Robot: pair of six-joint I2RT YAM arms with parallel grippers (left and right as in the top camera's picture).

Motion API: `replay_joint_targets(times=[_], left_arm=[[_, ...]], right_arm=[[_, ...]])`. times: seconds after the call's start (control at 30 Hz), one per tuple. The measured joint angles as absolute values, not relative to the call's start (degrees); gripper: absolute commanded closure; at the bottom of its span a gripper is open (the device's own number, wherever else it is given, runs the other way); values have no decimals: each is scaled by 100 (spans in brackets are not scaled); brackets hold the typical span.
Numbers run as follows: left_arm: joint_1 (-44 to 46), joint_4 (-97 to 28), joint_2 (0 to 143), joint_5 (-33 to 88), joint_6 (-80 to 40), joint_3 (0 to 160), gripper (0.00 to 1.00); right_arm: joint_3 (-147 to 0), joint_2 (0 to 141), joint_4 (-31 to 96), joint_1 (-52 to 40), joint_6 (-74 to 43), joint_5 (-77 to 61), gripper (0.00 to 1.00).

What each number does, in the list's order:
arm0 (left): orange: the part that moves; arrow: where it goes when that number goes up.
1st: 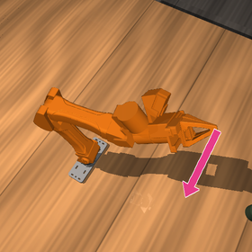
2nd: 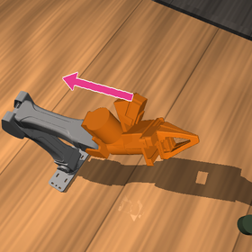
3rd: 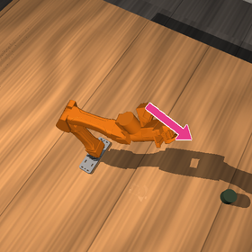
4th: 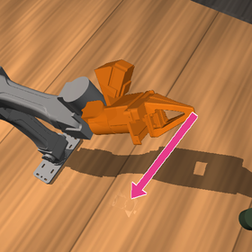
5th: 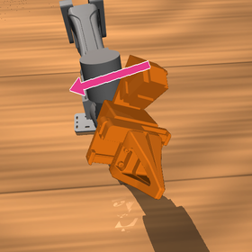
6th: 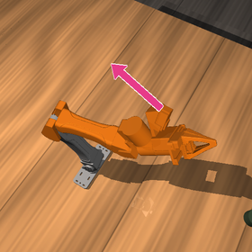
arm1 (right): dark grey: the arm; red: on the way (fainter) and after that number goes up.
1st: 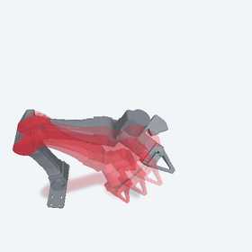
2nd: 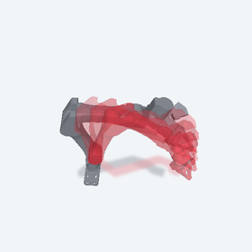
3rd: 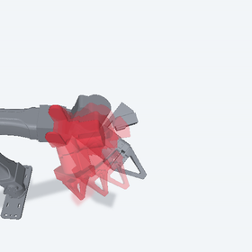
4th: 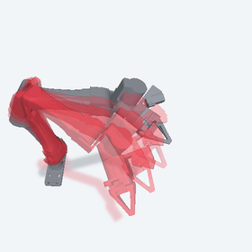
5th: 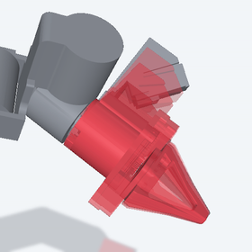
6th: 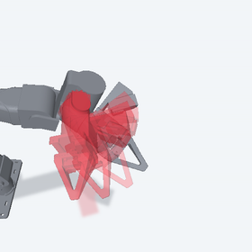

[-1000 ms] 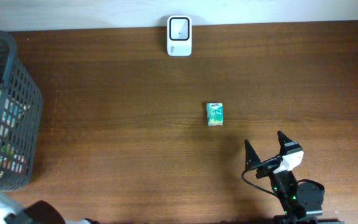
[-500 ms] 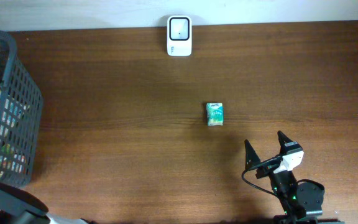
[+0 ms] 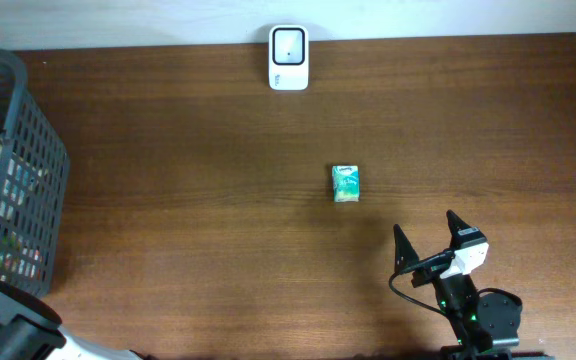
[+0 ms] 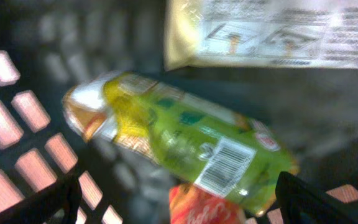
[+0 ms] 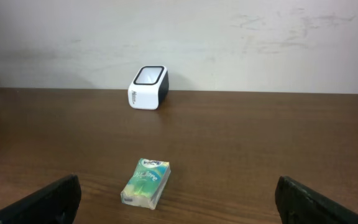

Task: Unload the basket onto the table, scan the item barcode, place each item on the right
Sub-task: 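Reach the left gripper into the basket and grasp the white-blue snack bag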

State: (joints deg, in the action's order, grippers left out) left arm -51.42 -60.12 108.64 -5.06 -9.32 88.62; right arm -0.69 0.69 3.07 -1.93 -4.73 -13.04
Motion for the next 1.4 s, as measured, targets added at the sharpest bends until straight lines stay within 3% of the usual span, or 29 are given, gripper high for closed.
replay_joint_targets(times=[0.13,0.53,0.9,0.97,1.07,1.17,1.23,1.4], left_arm=[[-5142,-5723,10866,-16,-30,8860,11],[-5140,-5756,10951,121,1682,8860,13],[-5140,-5749,11093,-368,1809,8868,15],[-5140,-5730,11144,-366,1848,8892,16],[-5140,-5625,11168,-327,1894,8901,28],[-5083,-5572,11301,-180,1935,9201,28],[-5017,-5610,11428,-121,1704,9574,33],[-4952,-5581,11461,-207,598,10162,30]], right_arm=[[-69,69,305,-193,-473,-1302,1],[-67,69,307,-193,-473,-1302,1],[-69,69,307,-193,-471,-1302,1],[-69,69,307,-193,-471,-1302,1],[-69,69,307,-193,-473,-1302,2],[-67,69,305,-193,-473,-1302,1],[-67,69,307,-193,-471,-1302,1],[-67,69,307,-193,-475,-1304,1]])
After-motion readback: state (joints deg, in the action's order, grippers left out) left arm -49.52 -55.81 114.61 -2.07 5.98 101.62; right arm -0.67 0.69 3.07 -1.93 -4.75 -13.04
